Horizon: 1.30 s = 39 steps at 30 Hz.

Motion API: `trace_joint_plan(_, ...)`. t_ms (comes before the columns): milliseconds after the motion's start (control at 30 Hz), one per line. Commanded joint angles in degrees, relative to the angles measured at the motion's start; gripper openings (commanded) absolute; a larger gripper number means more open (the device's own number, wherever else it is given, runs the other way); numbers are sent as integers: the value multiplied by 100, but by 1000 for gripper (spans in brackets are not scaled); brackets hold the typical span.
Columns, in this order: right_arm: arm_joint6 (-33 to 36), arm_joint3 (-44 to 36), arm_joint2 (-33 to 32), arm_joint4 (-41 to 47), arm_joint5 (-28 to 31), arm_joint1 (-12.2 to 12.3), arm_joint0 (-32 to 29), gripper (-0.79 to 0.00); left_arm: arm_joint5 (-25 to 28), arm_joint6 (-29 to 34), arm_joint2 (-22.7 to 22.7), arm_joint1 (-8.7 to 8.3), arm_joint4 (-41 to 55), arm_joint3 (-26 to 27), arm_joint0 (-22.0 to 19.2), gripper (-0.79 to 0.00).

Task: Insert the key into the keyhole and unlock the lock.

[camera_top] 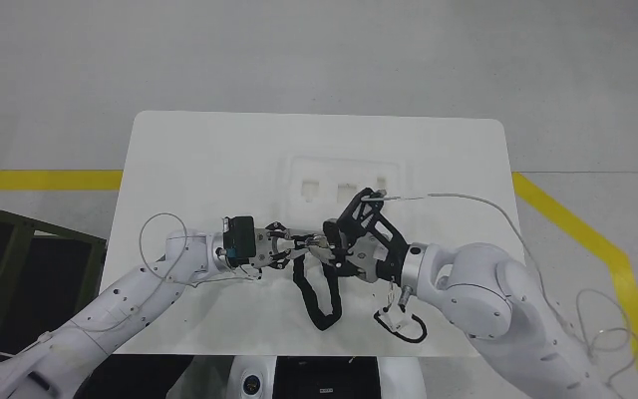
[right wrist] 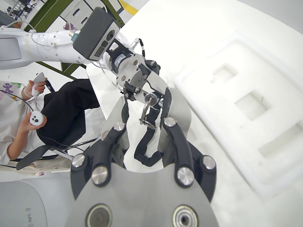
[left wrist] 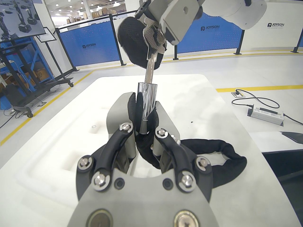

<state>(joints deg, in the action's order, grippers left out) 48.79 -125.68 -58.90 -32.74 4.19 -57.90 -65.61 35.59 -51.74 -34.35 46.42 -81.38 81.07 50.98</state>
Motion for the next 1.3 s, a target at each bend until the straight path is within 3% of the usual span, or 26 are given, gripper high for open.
trace_joint_plan(0, 2, -40, -143, -13, 23, 20, -66, -493, 0, 0, 0, 0, 0, 0, 0, -785)
trace_joint_plan(300, 316, -468, -807, 160, 342, 130, -431, -511, 0, 0, 0, 0, 0, 0, 0, -785)
trace_joint_plan(367, 375, -523, -868, 213, 413, 142, -474, -582, 0, 0, 0, 0, 0, 0, 0, -785)
trace_joint_plan(400, 402, -533, -888, 231, 427, 146, -490, -662, 0, 0, 0, 0, 0, 0, 0, -785)
trace_joint_plan(433, 421, -543, -896, 251, 444, 148, -498, -680, 0, 0, 0, 0, 0, 0, 0, -785)
trace_joint_plan(633, 510, -466, -845, 361, 444, 144, -458, -656, 0, 0, 0, 0, 0, 0, 0, -785)
trace_joint_plan(833, 549, -396, -760, 476, 414, 126, -343, -686, -76, 150, -30, 10, 47, 69, 61, -785)
trace_joint_plan(1267, 1209, -364, -1021, 708, 537, 193, -326, -613, -67, 555, -384, 25, -111, 240, 280, -785)
